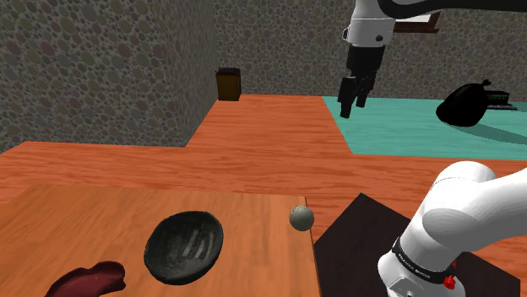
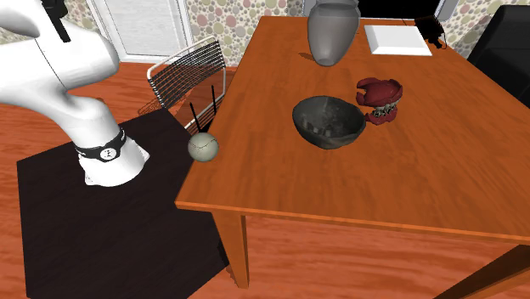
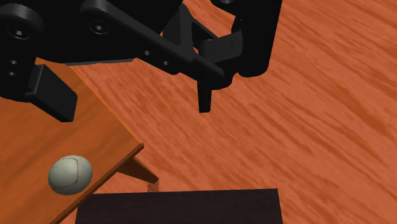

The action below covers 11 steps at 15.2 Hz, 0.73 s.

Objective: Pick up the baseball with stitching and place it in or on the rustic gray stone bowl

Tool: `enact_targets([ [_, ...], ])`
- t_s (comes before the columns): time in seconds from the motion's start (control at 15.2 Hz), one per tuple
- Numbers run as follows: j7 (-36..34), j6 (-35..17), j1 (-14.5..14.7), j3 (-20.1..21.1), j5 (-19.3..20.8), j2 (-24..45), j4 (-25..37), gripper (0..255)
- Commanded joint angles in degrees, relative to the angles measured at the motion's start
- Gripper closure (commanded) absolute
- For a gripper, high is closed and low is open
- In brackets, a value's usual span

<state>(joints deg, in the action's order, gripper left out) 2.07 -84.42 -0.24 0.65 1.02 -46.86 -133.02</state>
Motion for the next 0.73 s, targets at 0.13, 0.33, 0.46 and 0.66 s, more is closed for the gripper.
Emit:
enact_targets([
  [0.13,-1.24,-2.85,0.81,1.58,-1.19,-0.95,-3.6,0],
  [0.33,-3.08,-7.27,2.19,4.08,-3.1,-1.88,-8.59,0],
  [0.46,-4.32,-10.34,3.22,5.84,-4.44,-2.12,-11.64,0],
  [0.66,-6.19,-15.18,4.89,8.64,-6.55,-1.83,-15.78,0],
])
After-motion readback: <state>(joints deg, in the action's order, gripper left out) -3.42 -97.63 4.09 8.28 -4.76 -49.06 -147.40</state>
